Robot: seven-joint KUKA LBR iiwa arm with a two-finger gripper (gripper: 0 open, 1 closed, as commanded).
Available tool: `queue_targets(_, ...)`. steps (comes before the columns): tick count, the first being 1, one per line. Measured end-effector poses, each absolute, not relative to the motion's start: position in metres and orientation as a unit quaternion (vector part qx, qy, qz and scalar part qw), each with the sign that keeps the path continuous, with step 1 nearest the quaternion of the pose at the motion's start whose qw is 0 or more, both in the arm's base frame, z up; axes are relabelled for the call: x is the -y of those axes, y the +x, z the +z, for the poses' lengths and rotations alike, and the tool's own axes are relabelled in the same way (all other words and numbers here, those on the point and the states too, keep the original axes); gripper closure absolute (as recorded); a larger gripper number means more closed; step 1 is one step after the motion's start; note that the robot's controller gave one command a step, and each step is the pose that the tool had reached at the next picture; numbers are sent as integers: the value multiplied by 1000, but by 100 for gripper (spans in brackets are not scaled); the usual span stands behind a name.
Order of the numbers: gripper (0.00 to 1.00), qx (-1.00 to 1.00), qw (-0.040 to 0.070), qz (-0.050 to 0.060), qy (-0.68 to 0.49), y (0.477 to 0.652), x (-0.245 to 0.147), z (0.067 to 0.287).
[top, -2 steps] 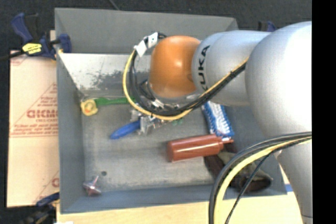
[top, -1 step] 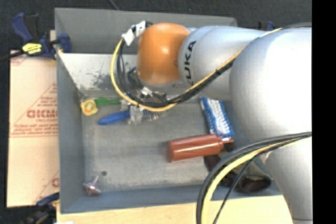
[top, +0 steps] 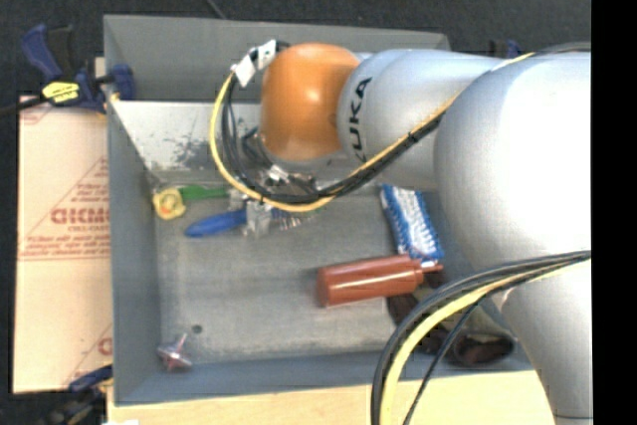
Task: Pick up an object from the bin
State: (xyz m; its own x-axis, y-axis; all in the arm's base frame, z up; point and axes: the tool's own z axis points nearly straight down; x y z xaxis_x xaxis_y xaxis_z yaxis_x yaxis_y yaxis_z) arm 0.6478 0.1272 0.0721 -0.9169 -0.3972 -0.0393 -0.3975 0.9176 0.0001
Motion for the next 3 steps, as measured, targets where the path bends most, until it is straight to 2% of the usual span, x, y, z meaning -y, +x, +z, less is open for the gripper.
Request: queue_targets(3,100,-985,21,5,-173,648,-135,72)
